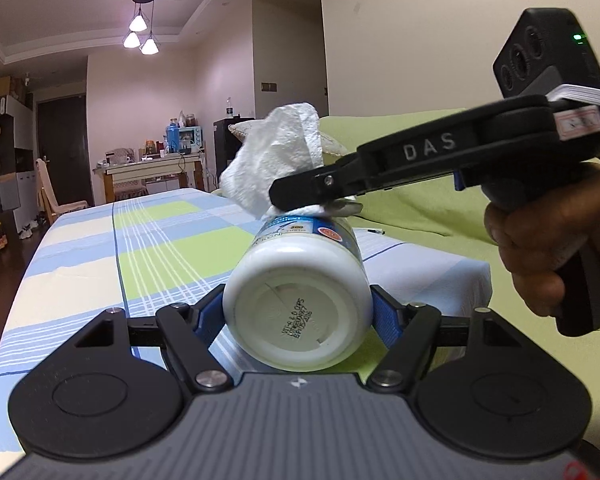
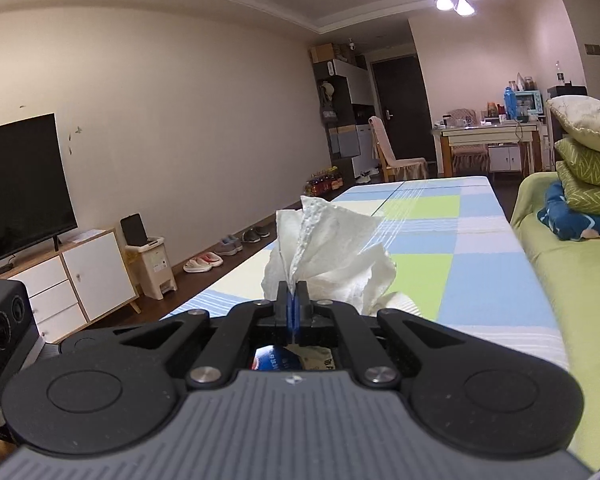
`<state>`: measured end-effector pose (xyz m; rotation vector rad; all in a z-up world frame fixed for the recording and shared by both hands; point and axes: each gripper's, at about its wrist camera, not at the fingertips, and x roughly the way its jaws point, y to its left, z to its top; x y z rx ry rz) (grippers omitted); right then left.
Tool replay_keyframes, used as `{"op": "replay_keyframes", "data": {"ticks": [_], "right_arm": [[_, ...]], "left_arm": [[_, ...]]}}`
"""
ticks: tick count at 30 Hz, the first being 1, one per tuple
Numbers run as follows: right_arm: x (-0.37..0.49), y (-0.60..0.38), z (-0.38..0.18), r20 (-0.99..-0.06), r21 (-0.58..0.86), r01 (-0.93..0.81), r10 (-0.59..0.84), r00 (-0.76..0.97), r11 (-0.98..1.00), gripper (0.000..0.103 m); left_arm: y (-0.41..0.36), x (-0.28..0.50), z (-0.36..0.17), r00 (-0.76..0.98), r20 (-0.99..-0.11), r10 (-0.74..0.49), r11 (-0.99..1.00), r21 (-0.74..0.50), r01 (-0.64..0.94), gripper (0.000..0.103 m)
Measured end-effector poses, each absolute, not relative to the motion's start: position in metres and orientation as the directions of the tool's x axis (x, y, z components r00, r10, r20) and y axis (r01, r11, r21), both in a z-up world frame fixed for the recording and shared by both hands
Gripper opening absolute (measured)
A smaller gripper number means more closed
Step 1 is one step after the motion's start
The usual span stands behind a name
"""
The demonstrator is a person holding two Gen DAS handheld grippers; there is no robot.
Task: Clean container
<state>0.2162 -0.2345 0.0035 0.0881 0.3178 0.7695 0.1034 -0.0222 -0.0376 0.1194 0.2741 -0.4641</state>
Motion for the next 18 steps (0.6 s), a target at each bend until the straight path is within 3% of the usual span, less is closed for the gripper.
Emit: {"op": "replay_keyframes", "data": {"ticks": [9,15,18], "right_arm": [[0.215,-0.236,0.002,-0.243,0.229,-0.672,0.71,0.661,0.704,0.0],[0.193,-0.227,-0.001,-0.228,0.266,-0.751,0.797,0.56,0.604,0.0],[0.204,-0.231,0.0,-0.229,0.254,-0.723,0.766,0.6,0.642,0.0]], "left_arm": [[-0.021,0.104,-0.04,0.86,-0.286,-0.422,0.883,0.086,0.462,0.073],[-0.04,0.093,-0.045,0.891,-0.266,-0.367,0.841,0.314,0.44,0.073],[-0.044,0.091,-0.046,0.894,-0.262,-0.363,0.831,0.342,0.438,0.073]]}}
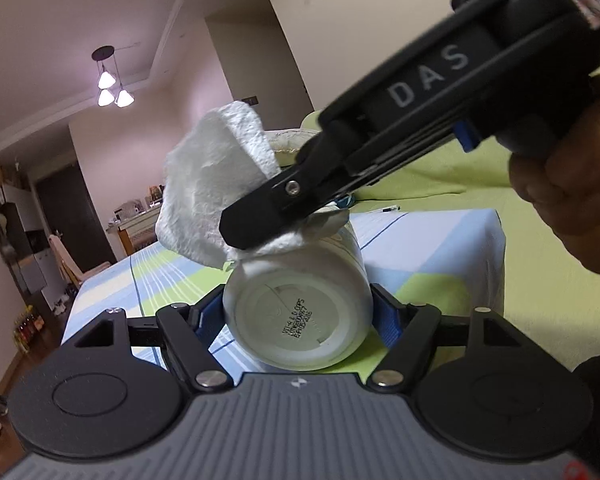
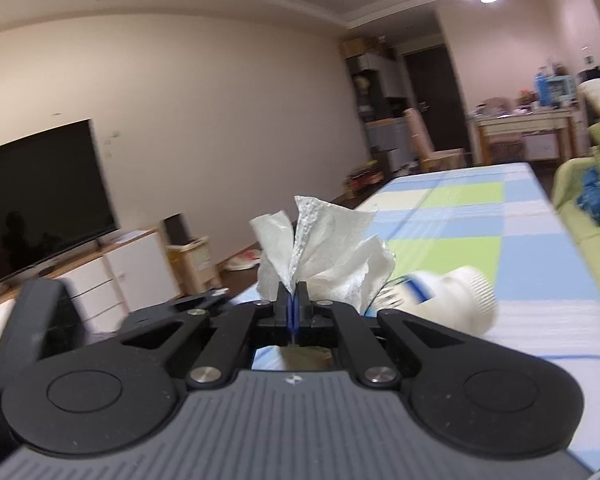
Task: Clean container
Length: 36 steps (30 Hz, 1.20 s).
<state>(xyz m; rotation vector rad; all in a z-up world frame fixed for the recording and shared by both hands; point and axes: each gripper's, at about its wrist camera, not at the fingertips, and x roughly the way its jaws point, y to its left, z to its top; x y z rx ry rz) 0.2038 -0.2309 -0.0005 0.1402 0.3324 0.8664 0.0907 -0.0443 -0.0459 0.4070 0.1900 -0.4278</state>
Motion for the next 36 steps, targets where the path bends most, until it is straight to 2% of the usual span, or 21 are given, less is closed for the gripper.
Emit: {"op": "replay_keyframes", "data": {"ticks": [5,11,15,17,20,25,29,36], "right_arm": [[0.217,-0.237,-0.004,-0.215,0.273,-0.678,0.73,0.649,0.683,0.0],[0.217,-0.237,-0.008,-0.203,0.269,-0.673,0.724,0.659,0.688,0.0],[0.213,-0.235,-0.008,-0.208,0.284,-0.67,0.726,0.656,0.686,0.0],[0.204,-0.23,-0.007,-0.209,0.283,-0.692,0.747,0.632,0.664,0.0],[0.188,-0.22,-0.006,-0.209,0.25,-0.752,0.792,0.574,0.61,0.0],[0.204,-0.228,-0.006,-0.204,0.229,-0.687,0.724,0.659,0.69,0.0],[0.22,-0.241,-0.009,-0.186,0.316,-0.62,0.688,0.702,0.718,0.0],[0.213,-0.243,-0.007,-0.151,0.385,-0.636,0.725,0.672,0.669,0.0]], "left_arm": [[-0.045,0.091,-0.046,0.892,-0.265,-0.367,0.843,0.31,0.439,0.073],[-0.018,0.096,-0.047,0.853,-0.261,-0.452,0.879,0.033,0.476,0.077],[-0.012,0.099,-0.047,0.838,-0.27,-0.474,0.875,-0.035,0.483,0.075],[-0.014,0.098,-0.046,0.838,-0.274,-0.472,0.873,-0.011,0.488,0.072],[-0.018,0.091,-0.047,0.852,-0.274,-0.446,0.869,0.096,0.486,0.072],[-0.034,0.077,-0.049,0.886,-0.265,-0.38,0.831,0.323,0.453,0.072],[-0.039,0.073,-0.051,0.889,-0.265,-0.374,0.815,0.364,0.451,0.072],[-0.031,0.065,-0.041,0.882,-0.246,-0.402,0.821,0.33,0.466,0.072]]}}
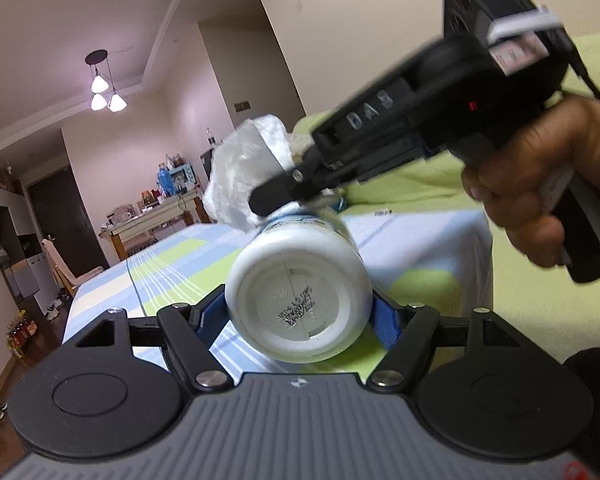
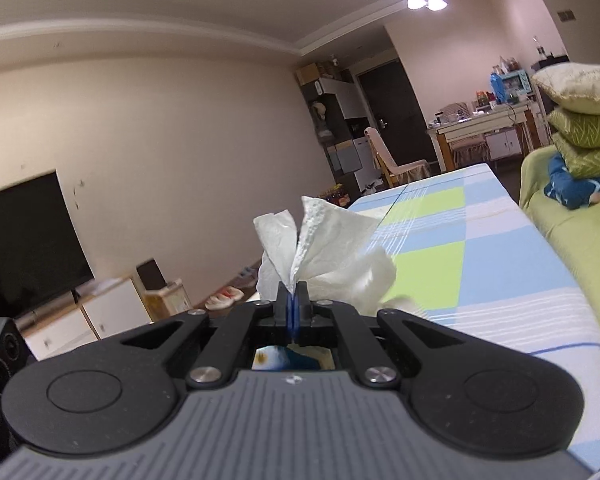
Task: Clean container
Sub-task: 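Turn the held bottle upright with the left gripper, cap toward the tissue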
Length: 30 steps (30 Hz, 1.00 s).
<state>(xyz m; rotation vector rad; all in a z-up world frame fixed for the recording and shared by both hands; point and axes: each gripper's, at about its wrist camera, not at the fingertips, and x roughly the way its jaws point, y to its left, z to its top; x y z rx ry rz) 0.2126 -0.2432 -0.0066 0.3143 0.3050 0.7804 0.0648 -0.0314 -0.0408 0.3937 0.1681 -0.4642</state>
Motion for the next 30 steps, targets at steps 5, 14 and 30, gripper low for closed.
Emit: {"op": "replay_keyframes", "data": {"ticks": [5,14,30], "right_arm": [[0.22,-0.252,-0.008,-0.121,0.477,-0.613,0.737,0.665,0.63,0.0],[0.24,-0.268,-0.021,-0.112,0.567,-0.568,0.739,0.665,0.597,0.0],[0.248,-0.265,-0.032,-0.134,0.606,-0.552,0.758,0.638,0.572,0.001]], "left_arm": [[-0.03,0.054,-0.025,0.89,-0.21,-0.405,0.818,0.353,0.455,0.072],[-0.021,0.068,-0.008,0.886,-0.216,-0.41,0.836,0.299,0.46,0.072],[0.003,0.114,0.031,0.868,-0.274,-0.415,0.855,0.21,0.475,0.072]]}}
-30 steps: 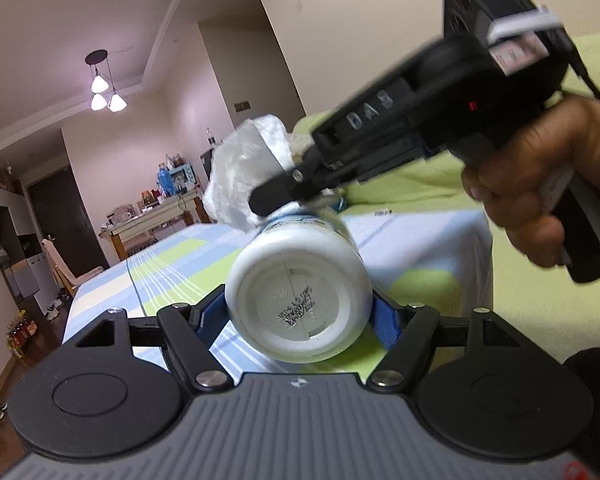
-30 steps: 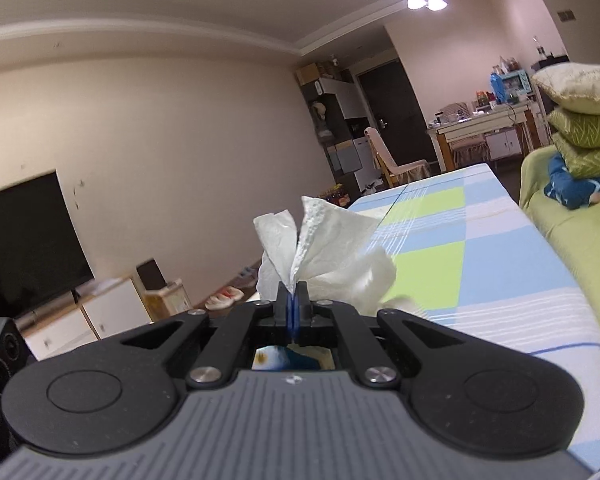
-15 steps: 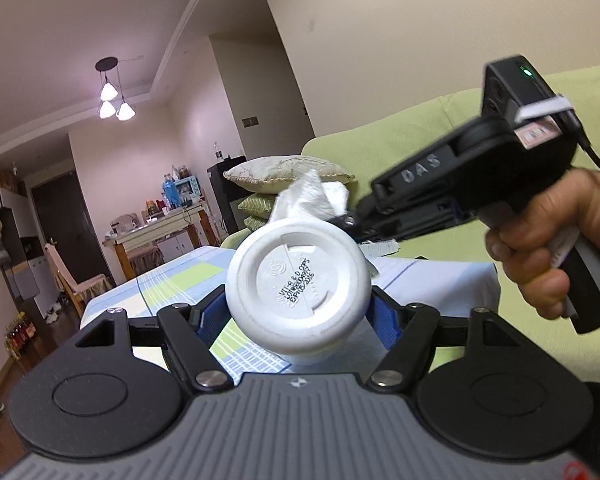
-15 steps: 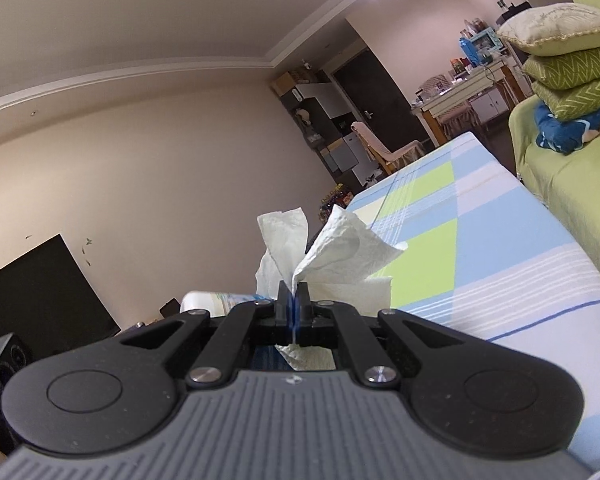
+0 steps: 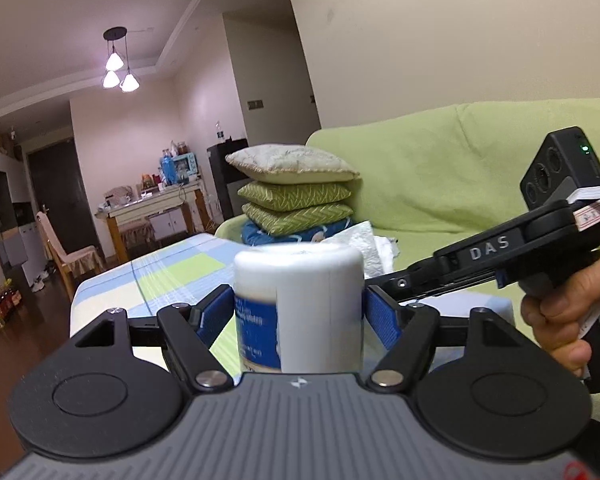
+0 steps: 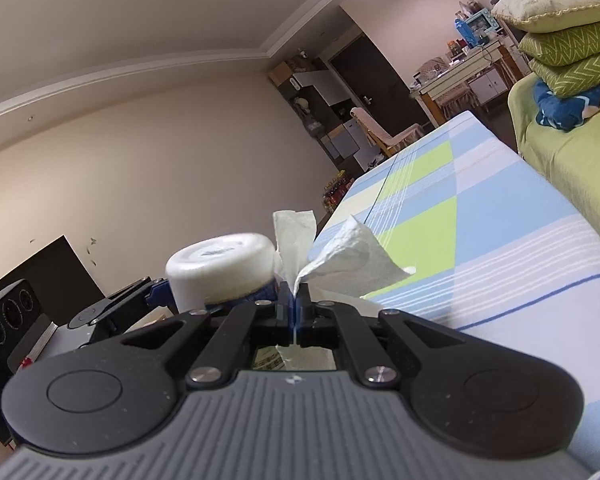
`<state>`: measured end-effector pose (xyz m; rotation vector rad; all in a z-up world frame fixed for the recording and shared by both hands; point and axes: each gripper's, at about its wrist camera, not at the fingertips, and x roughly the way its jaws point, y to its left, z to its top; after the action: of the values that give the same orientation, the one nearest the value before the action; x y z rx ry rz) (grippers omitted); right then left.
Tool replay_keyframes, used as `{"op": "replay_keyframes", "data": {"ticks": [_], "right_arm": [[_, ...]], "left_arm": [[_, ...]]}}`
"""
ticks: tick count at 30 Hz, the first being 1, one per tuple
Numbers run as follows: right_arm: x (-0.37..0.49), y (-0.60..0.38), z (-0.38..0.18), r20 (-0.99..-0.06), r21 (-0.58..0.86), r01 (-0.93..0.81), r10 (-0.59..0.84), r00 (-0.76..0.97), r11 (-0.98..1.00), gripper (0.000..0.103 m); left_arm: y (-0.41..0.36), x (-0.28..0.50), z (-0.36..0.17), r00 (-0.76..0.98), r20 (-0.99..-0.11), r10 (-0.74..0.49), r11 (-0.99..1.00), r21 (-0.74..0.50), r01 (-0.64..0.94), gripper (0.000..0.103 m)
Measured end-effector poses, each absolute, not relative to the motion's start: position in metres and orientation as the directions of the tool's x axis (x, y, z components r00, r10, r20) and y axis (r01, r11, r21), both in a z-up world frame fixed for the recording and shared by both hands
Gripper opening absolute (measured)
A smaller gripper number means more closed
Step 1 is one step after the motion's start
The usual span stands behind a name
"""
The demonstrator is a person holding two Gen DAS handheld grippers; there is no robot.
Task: Clean container
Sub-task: 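Turn the held bottle upright with the left gripper, cap toward the tissue, then wipe the bottle cap with the tissue in the right gripper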
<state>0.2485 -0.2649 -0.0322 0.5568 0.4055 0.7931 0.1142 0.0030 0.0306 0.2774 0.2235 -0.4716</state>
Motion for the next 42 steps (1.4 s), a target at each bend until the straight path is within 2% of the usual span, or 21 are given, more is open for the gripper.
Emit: {"op": "replay_keyframes", "data": {"ticks": [7,12,18,22,27,30,35,42], "right_arm": [[0.244,-0.262,-0.028,-0.125,0.595,-0.566,0.761,0.636,0.57,0.001],[0.237,-0.262,-0.02,-0.112,0.57,-0.569,0.742,0.661,0.593,0.001],[0.229,-0.271,0.0,-0.065,0.524,-0.592,0.722,0.689,0.612,0.001],[0.224,-0.259,0.03,-0.028,0.45,-0.677,0.767,0.641,0.582,0.001],[0.237,-0.22,0.056,-0.161,0.282,-0.732,0.782,0.602,0.621,0.0],[0.252,-0.212,0.059,-0.239,0.24,-0.708,0.748,0.62,0.664,0.0],[0.247,-0.21,0.071,-0.286,0.221,-0.728,0.756,0.588,0.649,0.0],[0.25,-0.191,0.074,-0.268,0.273,-0.765,0.81,0.522,0.584,0.0]], "left_arm": [[0.021,0.108,0.025,0.875,-0.235,-0.423,0.873,0.153,0.463,0.072],[0.027,0.107,0.024,0.875,-0.176,-0.45,0.875,0.107,0.472,0.072],[0.03,0.109,0.016,0.876,-0.192,-0.442,0.877,0.11,0.467,0.072],[0.03,0.11,0.016,0.876,-0.193,-0.441,0.876,0.119,0.467,0.072],[0.048,0.109,0.01,0.874,-0.191,-0.447,0.873,0.122,0.473,0.072],[0.046,0.11,0.011,0.874,-0.193,-0.447,0.874,0.116,0.472,0.071],[0.042,0.099,0.035,0.869,-0.2,-0.452,0.871,0.111,0.478,0.071],[0.03,0.099,0.038,0.873,-0.195,-0.446,0.871,0.127,0.474,0.071]]}}
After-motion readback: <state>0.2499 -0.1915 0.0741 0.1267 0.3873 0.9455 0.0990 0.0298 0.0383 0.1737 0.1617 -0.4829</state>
